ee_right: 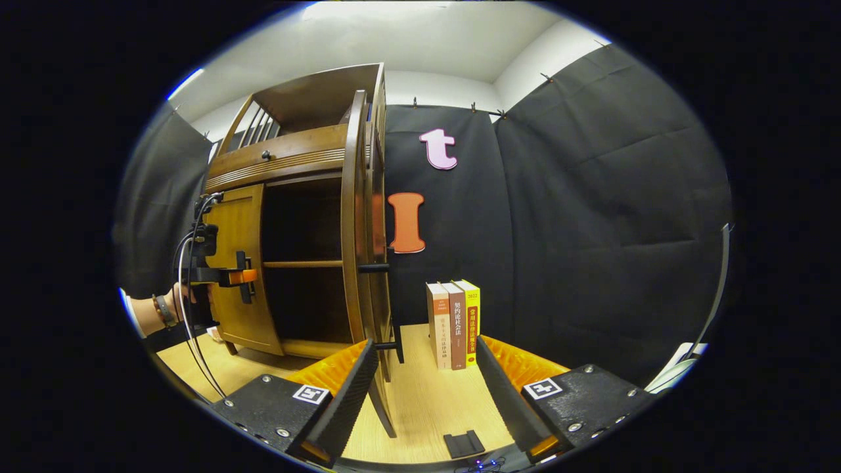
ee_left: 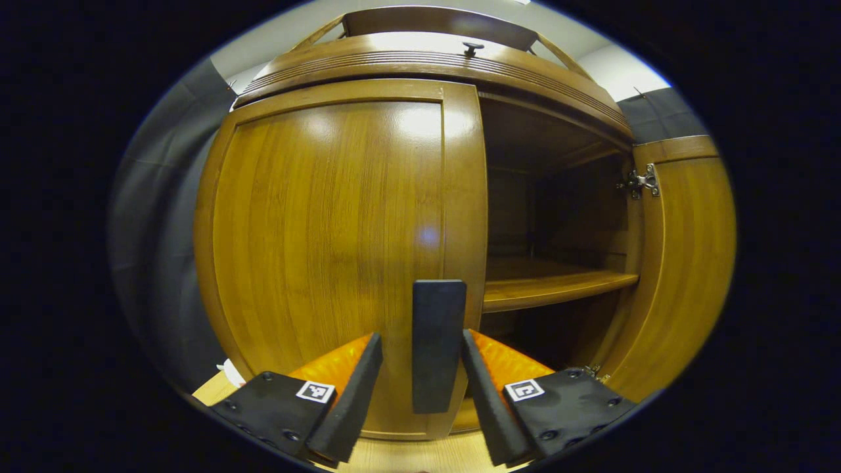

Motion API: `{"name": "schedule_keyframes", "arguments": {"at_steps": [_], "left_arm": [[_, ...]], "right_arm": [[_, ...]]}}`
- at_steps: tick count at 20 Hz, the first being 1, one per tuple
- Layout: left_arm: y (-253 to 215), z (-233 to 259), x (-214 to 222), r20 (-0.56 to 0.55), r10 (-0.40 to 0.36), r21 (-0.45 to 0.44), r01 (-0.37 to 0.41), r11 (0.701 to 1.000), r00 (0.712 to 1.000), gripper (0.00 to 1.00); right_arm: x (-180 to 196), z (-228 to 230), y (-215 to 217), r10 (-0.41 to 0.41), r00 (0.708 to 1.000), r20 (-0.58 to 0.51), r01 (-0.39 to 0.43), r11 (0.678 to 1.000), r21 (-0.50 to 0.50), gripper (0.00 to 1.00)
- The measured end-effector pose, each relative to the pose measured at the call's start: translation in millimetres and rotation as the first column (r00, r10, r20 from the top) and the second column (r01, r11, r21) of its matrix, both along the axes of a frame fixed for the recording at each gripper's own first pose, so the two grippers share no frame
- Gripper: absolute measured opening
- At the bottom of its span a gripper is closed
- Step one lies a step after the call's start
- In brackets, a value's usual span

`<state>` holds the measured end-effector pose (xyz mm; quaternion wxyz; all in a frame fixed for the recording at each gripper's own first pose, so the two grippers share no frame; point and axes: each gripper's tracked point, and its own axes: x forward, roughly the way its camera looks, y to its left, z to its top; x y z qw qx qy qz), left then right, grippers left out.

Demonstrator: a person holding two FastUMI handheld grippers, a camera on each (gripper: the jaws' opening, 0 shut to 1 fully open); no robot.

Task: Open the right door of the double-door shoe cabinet with the right hand, and open the left door with the left hand.

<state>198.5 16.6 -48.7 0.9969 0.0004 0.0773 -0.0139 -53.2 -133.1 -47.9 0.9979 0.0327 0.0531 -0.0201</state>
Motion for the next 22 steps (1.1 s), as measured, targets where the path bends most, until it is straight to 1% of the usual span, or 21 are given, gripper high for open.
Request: {"name": "schedule_keyframes", "arguments": {"at_steps": [1, 2, 3, 5, 7, 9, 12, 15, 16, 17, 22], "left_arm": [[0, 1, 0, 0.009, 0.0, -0.004, 0.0, 1.0, 1.0, 0.7], [-4, -3, -2, 0.011, -0.02, -0.001, 0.02, 1.0, 1.0, 0.7], [-10, 0, -2, 0.018, -0.047, 0.001, 0.047, 0.999, 0.999, 0.63], [-12, -3, -1, 0.02, -0.029, 0.035, 0.028, 0.999, 0.999, 0.5], [-9, 1, 0, 0.039, 0.0, 0.039, -0.002, 0.999, 0.999, 0.36], [-9, 1, -1, 0.044, 0.017, 0.036, -0.018, 0.999, 0.999, 0.34], [-8, 2, -14, 0.023, 0.041, 0.037, -0.042, 0.998, 0.999, 0.35], [-5, 6, -47, 0.013, 0.058, 0.037, -0.058, 0.998, 0.998, 0.34], [-3, 8, -58, 0.016, 0.063, 0.051, -0.064, 0.997, 0.998, 0.35], [1, 10, -70, 0.022, 0.072, 0.055, -0.074, 0.996, 0.997, 0.33], [21, 18, -115, 0.001, 0.09, 0.032, -0.09, 0.995, 0.996, 0.33]], "right_arm": [[0, -1, 0, -0.001, 1.0, -0.005, 0.001, 1.0, -0.002, 0.92], [1, -2, 0, -0.001, 1.0, -0.009, 0.001, 1.0, -0.002, 0.92], [2, -3, 1, 0.001, 1.0, -0.013, -0.001, 1.0, 0.001, 0.92], [2, -5, 6, 0.011, 1.0, -0.022, -0.011, 1.0, 0.003, 0.92], [2, -5, 11, 0.019, 1.0, -0.025, -0.019, 1.0, -0.002, 0.92], [3, -9, 16, 0.03, 0.999, -0.029, -0.03, 1.0, 0.007, 0.92], [-1, -13, 22, 0.045, 0.998, -0.04, -0.044, 0.999, 0.014, 0.92], [-5, -14, 25, 0.052, 0.998, -0.038, -0.052, 0.999, 0.012, 0.92], [-4, -15, 26, 0.052, 0.998, -0.037, -0.051, 0.999, 0.013, 0.92], [-4, -17, 27, 0.055, 0.998, -0.043, -0.054, 0.998, 0.017, 0.92], [-4, -15, 39, 0.092, 0.995, -0.047, -0.091, 0.996, 0.024, 0.92]]}}
